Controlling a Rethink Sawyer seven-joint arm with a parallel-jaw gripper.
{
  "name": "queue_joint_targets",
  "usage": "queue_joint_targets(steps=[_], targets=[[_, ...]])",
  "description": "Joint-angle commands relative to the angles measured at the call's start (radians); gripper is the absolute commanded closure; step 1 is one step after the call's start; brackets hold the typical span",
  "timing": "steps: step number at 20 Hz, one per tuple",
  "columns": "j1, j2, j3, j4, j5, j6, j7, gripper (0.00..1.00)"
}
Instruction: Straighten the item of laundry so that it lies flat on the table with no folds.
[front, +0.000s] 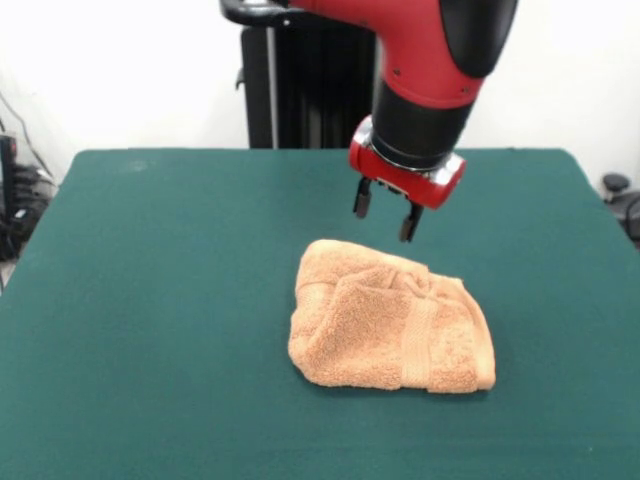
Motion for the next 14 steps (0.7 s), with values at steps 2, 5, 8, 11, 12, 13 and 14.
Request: queue_joint_targets(steps=[2, 5, 8, 11, 12, 13, 14], targets=[[0.012, 0.047, 0.069, -0.058, 0.068, 0.078, 0.255, 0.00], [0.014, 0.046, 0.069, -0.039, 0.072, 0.043, 0.250, 0.00], [0.017, 0.038, 0.071, -0.021, 0.076, 0.016, 0.246, 0.00], [0.019, 0.037, 0.074, -0.013, 0.085, -0.016, 0.247, 0.00], [0.019, 0.040, 0.076, -0.012, 0.090, -0.024, 0.249, 0.00], [0.020, 0.041, 0.078, -0.009, 0.095, -0.029, 0.252, 0.00], [0.021, 0.042, 0.080, -0.007, 0.099, -0.033, 0.252, 0.00]])
